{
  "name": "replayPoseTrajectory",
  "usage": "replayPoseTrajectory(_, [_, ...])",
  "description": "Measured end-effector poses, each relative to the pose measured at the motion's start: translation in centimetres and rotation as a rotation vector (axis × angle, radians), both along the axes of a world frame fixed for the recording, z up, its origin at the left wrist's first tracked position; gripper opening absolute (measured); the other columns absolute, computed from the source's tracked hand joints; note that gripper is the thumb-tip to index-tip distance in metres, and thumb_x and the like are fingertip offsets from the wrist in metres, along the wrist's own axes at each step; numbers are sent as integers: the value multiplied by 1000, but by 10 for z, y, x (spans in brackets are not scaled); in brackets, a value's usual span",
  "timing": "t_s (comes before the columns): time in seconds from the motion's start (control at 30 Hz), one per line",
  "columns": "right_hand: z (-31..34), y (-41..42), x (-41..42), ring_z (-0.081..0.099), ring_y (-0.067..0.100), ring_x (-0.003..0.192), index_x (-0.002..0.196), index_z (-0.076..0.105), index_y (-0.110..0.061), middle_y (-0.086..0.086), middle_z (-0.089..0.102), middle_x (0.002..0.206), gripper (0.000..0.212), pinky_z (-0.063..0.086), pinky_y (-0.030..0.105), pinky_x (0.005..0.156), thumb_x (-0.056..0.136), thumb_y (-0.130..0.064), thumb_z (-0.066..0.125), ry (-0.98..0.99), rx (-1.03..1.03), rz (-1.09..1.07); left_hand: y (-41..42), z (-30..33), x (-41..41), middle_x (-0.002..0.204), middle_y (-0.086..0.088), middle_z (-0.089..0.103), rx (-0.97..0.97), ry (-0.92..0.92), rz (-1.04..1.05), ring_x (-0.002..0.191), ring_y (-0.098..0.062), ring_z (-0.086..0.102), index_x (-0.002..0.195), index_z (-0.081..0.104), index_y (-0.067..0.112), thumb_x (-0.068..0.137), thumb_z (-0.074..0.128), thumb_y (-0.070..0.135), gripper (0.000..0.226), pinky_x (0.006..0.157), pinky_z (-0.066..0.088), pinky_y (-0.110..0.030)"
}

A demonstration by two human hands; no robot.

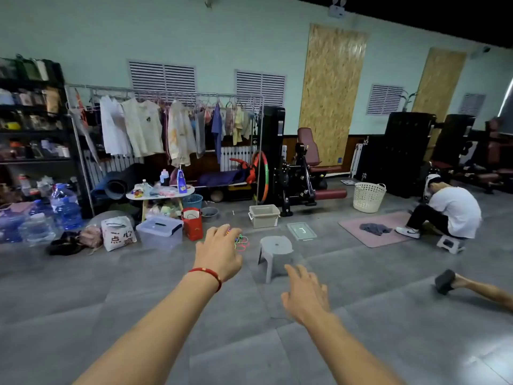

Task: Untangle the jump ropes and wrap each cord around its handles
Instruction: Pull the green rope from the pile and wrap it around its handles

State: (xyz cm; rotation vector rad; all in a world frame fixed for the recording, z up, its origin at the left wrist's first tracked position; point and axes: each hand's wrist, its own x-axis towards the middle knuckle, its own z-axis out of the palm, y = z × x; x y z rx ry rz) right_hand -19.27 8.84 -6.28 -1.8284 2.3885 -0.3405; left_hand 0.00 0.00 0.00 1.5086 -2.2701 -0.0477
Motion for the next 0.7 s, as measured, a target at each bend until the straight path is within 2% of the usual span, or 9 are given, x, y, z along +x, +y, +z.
replayPoseTrajectory(0.27, [-27, -145, 1, 30, 27, 139, 154, 18, -32, 0, 19, 159, 69, 33, 53, 105, 94, -36, 50, -17, 66, -55, -149, -23, -9, 145, 8, 42, 24, -20, -1, 133, -22, 33, 139, 43, 34, 85, 58, 27, 56, 93, 46, -45])
replayPoseTrajectory(0.4, [-40, -227, -29, 31, 28, 138, 155, 17, -30, 0, 20, 158, 69, 33, 50, 103, 94, -36, 48, -32, 93, -52, -217, -32, -35, 140, 7, 47, 67, 59, -22, 130, -22, 37, 138, 47, 32, 80, 57, 25, 59, 100, 43, -42])
replayPoseTrajectory(0.6, [-41, -369, -73, 36, 28, 133, 140, 40, -24, 3, 39, 145, 50, 33, 52, 106, 94, -41, 48, -40, 156, -47, -338, -36, -69, 138, 4, 50, 119, 120, 28, 130, -23, 38, 140, 48, 31, 81, 58, 24, 60, 105, 41, -40])
replayPoseTrajectory(0.7, [-41, -432, -74, 37, 28, 134, 137, 44, -23, 4, 41, 141, 47, 33, 51, 106, 94, -41, 48, -59, 175, -44, -400, -42, -71, 138, 2, 49, 137, 130, 61, 131, -25, 37, 141, 46, 30, 82, 59, 24, 61, 106, 41, -41])
